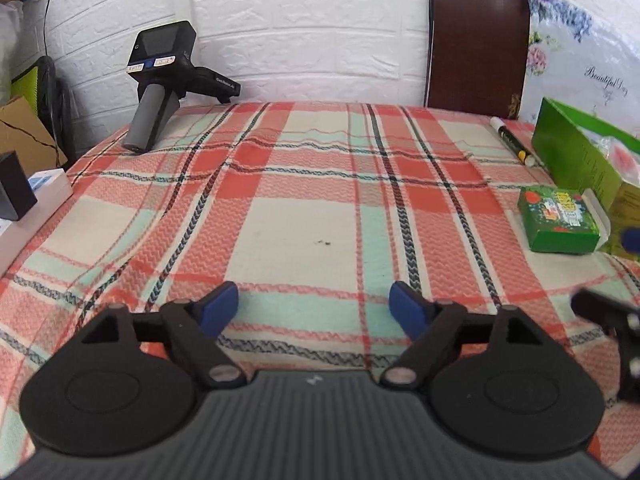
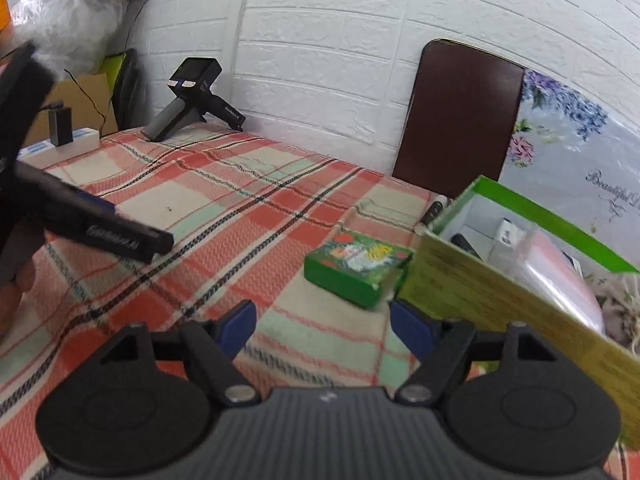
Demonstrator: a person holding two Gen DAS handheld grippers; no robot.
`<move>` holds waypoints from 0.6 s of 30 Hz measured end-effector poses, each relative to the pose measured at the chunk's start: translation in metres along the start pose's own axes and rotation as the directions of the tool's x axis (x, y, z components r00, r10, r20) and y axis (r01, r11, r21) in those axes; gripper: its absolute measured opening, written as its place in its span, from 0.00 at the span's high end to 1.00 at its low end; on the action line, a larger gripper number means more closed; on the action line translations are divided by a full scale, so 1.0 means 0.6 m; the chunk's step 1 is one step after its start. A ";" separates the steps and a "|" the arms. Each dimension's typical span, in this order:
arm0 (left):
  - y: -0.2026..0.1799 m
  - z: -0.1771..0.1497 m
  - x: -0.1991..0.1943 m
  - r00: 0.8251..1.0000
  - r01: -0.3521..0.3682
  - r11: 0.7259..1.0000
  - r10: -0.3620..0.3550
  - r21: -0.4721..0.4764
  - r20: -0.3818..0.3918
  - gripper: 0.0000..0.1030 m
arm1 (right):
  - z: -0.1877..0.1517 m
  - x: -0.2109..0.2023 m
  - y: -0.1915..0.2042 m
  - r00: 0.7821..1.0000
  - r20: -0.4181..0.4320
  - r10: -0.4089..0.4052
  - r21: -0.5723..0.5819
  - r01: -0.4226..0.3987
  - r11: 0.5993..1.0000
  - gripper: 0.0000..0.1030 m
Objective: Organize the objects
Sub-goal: 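Grasp the green snack packet with the right tool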
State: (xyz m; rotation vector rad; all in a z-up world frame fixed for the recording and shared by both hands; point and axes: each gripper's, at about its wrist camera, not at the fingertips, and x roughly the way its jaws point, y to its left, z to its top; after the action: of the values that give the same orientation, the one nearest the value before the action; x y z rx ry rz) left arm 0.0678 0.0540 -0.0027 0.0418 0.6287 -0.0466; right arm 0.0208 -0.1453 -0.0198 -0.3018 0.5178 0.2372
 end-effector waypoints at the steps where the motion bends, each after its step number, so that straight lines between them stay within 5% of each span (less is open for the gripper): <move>1: 0.003 -0.001 -0.001 1.000 0.013 1.000 -0.013 -0.010 0.010 0.16 | 0.014 0.006 0.005 1.000 0.008 0.004 -0.046 -0.004 0.999 0.22; 4: 0.003 -0.005 -0.002 0.999 0.028 1.000 -0.027 -0.011 0.027 0.12 | 0.064 0.045 0.010 0.995 -0.056 0.086 -0.196 -0.095 0.976 0.05; 6: 0.000 -0.007 -0.002 0.999 0.032 0.999 -0.032 -0.007 0.036 0.10 | 0.093 0.081 0.005 0.980 -0.152 0.129 -0.266 -0.166 0.950 0.03; 9: 0.006 -0.008 0.001 0.997 0.056 0.998 -0.055 -0.024 0.049 0.07 | 0.128 0.143 -0.001 0.959 -0.271 0.079 -0.353 -0.175 0.919 0.01; 10: 0.013 -0.011 0.000 0.996 0.071 0.997 -0.068 -0.038 0.057 0.07 | 0.136 0.164 -0.007 0.933 -0.350 0.086 -0.344 -0.214 0.914 0.00; 12: 0.024 -0.012 0.000 0.994 0.095 0.993 -0.090 -0.073 0.067 0.06 | 0.139 0.210 -0.024 0.846 -0.522 0.106 -0.276 -0.286 0.918 0.00; 14: 0.029 -0.012 0.000 0.992 0.106 0.990 -0.099 -0.093 0.072 0.06 | 0.142 0.223 -0.042 0.806 -0.572 0.155 -0.175 -0.304 0.936 0.02; 18: 0.029 -0.012 0.001 0.992 0.111 0.989 -0.104 -0.099 0.075 0.06 | 0.121 0.176 -0.023 0.845 -0.514 0.147 -0.202 -0.285 0.937 0.27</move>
State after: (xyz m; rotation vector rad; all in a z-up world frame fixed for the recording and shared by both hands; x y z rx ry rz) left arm 0.0652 0.0717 -0.0085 -0.0929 0.5627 -0.1195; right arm 0.1468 -0.1181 -0.0114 -0.5813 1.0357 0.4621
